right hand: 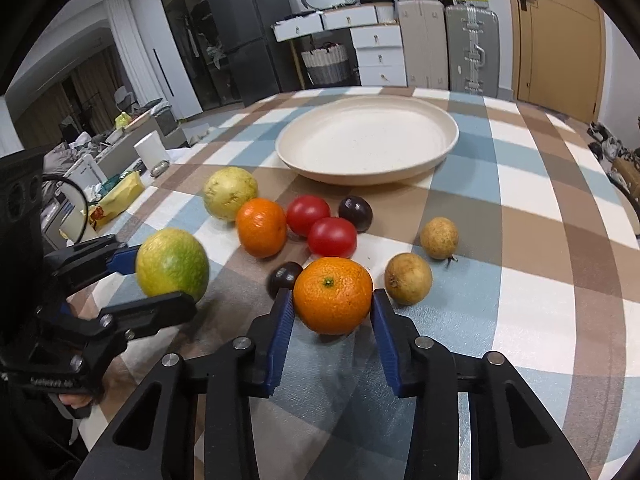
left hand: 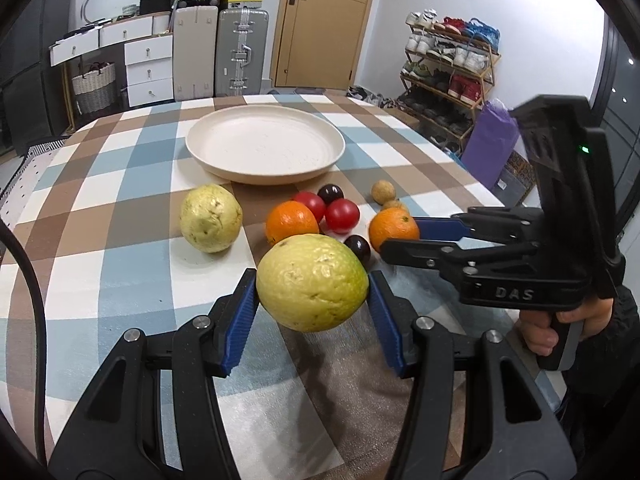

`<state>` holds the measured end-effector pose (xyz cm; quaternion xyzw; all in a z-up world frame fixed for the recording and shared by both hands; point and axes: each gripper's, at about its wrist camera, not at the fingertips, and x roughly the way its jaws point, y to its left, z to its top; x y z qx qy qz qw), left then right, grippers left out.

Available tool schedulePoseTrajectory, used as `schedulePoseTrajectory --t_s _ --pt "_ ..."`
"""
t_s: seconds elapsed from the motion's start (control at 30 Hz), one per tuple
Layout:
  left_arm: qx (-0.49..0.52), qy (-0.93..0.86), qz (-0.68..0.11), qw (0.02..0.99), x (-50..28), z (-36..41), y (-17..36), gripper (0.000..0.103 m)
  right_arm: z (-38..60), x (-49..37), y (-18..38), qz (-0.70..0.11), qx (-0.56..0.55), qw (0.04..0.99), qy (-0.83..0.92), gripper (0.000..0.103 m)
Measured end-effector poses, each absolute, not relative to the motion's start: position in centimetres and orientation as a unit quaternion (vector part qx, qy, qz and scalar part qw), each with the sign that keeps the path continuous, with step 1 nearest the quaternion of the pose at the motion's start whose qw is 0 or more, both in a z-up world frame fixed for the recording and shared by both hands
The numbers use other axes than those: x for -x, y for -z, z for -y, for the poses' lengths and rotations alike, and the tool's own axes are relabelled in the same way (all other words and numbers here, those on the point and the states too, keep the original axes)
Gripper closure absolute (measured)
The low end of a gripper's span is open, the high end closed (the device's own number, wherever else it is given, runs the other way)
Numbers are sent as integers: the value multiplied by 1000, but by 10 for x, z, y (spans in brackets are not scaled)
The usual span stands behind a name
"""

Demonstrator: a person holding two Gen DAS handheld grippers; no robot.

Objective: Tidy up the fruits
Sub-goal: 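Carry the orange with the right gripper onto the white plate while the left gripper places the citrus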

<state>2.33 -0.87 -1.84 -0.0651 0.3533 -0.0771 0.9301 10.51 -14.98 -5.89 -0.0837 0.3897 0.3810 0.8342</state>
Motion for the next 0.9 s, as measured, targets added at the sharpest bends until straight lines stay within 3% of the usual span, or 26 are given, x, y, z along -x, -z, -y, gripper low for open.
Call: schedulePoseTrajectory --t_s 0.9 --pt "74 36 -303 949 -87 -7 -23 51 166 -144 10 -316 56 861 -394 63"
